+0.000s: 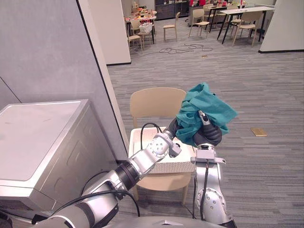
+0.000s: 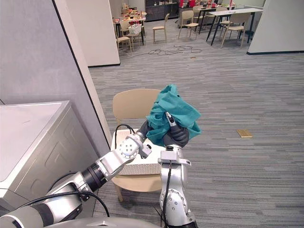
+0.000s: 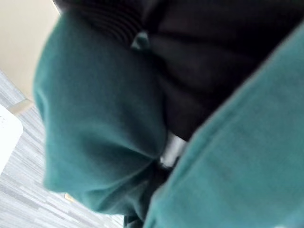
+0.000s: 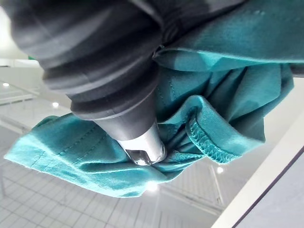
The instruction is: Pick up the laundry basket with both hands and put the clothes into the washing machine.
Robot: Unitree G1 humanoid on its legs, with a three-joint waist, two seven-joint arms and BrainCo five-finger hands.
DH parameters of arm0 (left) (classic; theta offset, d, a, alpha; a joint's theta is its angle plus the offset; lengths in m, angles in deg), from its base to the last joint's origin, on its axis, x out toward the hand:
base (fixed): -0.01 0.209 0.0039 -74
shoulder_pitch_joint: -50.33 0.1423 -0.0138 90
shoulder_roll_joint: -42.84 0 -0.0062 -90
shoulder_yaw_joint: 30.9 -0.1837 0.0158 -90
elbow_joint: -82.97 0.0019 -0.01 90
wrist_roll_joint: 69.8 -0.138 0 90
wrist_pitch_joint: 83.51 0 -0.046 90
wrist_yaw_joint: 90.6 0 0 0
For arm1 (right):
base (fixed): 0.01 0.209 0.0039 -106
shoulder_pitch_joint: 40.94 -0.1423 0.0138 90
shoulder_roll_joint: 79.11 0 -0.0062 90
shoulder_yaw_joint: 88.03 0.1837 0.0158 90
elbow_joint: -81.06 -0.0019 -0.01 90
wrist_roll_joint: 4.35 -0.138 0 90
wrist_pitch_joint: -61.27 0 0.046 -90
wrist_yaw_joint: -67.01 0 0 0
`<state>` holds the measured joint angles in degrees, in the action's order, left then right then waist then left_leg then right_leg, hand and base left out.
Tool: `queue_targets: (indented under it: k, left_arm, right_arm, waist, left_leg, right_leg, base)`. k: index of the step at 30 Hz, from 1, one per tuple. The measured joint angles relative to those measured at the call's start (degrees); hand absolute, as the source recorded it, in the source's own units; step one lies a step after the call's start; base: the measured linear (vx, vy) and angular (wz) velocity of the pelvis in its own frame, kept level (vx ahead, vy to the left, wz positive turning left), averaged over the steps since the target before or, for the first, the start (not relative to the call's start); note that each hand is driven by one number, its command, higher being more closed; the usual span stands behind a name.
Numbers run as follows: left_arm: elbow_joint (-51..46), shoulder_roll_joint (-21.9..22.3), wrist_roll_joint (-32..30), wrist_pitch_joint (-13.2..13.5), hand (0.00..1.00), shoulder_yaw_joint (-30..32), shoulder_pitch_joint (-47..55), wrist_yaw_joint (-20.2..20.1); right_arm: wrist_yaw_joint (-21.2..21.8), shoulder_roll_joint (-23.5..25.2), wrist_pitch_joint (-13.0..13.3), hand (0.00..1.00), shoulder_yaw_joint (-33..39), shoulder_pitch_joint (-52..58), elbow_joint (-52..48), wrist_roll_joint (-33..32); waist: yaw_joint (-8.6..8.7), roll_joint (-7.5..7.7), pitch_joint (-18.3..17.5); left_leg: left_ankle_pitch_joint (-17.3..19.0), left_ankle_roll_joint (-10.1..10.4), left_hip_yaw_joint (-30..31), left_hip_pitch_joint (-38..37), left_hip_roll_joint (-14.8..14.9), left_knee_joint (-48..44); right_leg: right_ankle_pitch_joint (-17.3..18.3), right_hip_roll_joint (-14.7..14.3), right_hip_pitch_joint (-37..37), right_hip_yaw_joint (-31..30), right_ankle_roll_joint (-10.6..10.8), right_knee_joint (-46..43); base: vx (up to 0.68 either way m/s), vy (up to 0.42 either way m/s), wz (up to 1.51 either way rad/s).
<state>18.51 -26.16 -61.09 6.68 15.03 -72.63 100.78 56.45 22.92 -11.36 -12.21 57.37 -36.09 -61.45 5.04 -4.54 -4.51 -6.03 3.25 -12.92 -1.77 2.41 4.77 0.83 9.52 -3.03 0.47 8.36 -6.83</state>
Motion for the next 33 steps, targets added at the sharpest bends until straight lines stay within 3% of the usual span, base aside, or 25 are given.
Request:
queue_targets:
  k: [10, 11, 19, 28, 33]
  left_arm:
    - [0.0, 0.0, 0.1, 0.0, 1.00, 0.6, 0.0, 0.0]
    - [0.0, 0.0, 0.1, 0.0, 1.00, 0.7, 0.0, 0.0]
    - [0.4, 0.6, -0.1, 0.0, 1.00, 1.7, -0.9, -0.4]
    - [-4.6, -3.9, 1.3, 0.4, 1.00, 14.6, -1.0, 0.2]
    - [-6.7, -5.2, 3.1, 1.2, 1.00, 21.8, 1.5, 1.8]
  right_arm:
    - [-0.1, -0.1, 0.4, 1.00, -0.3, 0.0, 0.0, 0.0]
    - [-0.1, -0.1, 0.4, 0.00, -0.3, 0.0, 0.0, 0.0]
    - [0.7, -0.8, -0.3, 0.00, 1.2, 1.1, -1.9, 1.6]
    - [3.0, -0.7, -3.6, 0.00, 10.3, 13.4, -7.3, 3.5]
    - [3.0, 1.2, -3.9, 0.00, 15.2, 16.3, -7.3, 3.4]
  waist:
    - [-0.18, 0.07, 0.1]
    - [-0.19, 0.09, 0.1]
    - [0.06, 0.44, 0.3]
    - [0.53, 0.76, 0.5]
    - [1.39, 1.31, 0.9]
  left_leg:
    - [0.0, 0.0, 0.1, 0.2, 0.0, 0.0]
    - [0.0, 0.0, 0.1, 0.2, 0.0, 0.0]
    - [0.0, 0.0, 0.2, 0.5, 0.0, 0.0]
    - [0.6, -0.2, -1.3, 0.4, 0.3, 0.0]
    - [1.1, -0.1, -2.1, 0.0, 0.2, 0.0]
  right_leg:
    - [0.0, 0.0, 0.0, 0.1, 0.0, 0.1]
    - [0.0, 0.0, 0.0, 0.1, 0.0, 0.1]
    - [0.0, -0.3, -0.2, -0.1, 0.0, 0.3]
    - [0.2, -0.8, -1.1, -1.5, 0.0, 0.2]
    - [0.2, -0.9, -1.1, -2.3, 0.0, 0.3]
  base:
    - [0.00, 0.000, 0.00]
    - [0.00, 0.000, 0.00]
    - [0.00, 0.000, 0.00]
    - [0.00, 0.001, -0.08]
    - [0.02, 0.005, -0.09]
